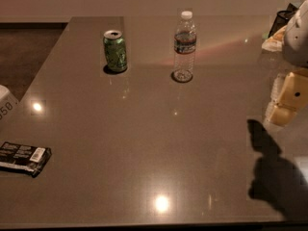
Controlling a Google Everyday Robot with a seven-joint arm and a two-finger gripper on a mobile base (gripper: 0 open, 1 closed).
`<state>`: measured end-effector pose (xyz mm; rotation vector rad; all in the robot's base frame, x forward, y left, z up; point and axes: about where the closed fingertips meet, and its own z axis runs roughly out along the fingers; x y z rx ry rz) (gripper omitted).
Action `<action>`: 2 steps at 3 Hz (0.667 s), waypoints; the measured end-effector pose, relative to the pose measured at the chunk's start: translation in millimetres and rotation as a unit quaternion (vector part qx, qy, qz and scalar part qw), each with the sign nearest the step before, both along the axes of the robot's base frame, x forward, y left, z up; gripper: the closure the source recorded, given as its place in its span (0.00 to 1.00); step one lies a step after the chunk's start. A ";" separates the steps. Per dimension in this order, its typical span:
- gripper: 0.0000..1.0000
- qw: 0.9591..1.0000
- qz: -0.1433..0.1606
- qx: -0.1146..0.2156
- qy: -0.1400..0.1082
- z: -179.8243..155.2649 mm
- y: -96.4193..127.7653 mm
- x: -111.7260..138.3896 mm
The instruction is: Move rxbar chocolate near green can
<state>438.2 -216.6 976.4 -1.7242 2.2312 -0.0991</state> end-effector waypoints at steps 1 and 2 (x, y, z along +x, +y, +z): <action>0.00 1.000 0.000 0.000 0.000 0.0 0.0 0.0; 0.00 1.000 0.014 0.012 0.001 2.1 18.3 5.5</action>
Offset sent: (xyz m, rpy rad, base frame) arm 0.0163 0.0552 0.0009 0.0720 0.0324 0.0891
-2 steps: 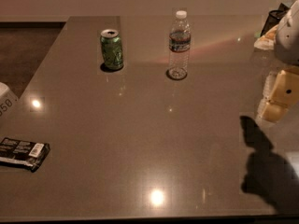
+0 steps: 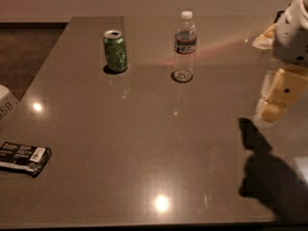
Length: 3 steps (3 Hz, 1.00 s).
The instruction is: Move rxbar chocolate near green can
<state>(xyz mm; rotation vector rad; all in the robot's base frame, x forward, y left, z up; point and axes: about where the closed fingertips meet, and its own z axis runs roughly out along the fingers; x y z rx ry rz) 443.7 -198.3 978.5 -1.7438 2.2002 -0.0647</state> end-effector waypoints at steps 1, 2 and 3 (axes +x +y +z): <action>0.00 1.000 0.015 0.012 0.003 0.1 18.8 6.2; 0.00 0.997 0.053 0.056 -0.005 -13.4 78.3 30.5; 0.00 0.993 0.076 0.088 -0.023 -25.3 132.1 44.5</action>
Offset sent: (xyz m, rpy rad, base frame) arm 0.0658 0.1601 -0.0335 0.2331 -0.0420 0.1960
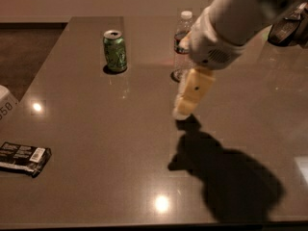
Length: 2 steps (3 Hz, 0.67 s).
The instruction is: Move rxbar chocolate near green can
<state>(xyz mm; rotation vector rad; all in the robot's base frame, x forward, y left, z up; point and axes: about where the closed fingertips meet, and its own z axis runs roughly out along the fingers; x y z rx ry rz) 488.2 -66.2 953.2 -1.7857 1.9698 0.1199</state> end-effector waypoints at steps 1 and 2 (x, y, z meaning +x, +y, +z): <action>0.00 0.999 0.021 0.026 -0.010 -11.4 50.3 4.8; 0.00 0.998 0.049 0.044 -0.006 -20.0 95.0 -5.1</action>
Offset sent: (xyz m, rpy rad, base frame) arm -0.0192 0.1474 -0.0338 0.1334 0.0116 0.1682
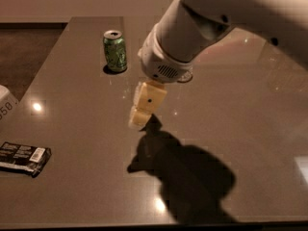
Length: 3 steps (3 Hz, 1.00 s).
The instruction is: Move rxbar chocolate near green can
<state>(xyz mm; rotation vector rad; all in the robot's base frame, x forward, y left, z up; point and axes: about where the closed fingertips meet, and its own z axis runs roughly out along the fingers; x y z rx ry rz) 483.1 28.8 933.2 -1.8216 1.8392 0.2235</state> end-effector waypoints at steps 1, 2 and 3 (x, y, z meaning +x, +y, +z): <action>0.00 0.999 0.028 0.010 0.012 -6.8 34.0 -18.6; 0.00 0.997 0.070 0.014 0.042 -24.7 95.3 -65.4; 0.00 0.997 0.070 0.014 0.041 -24.7 95.3 -65.5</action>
Offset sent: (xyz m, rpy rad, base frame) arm -0.0681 0.0943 -0.0233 0.0401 0.0879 0.1675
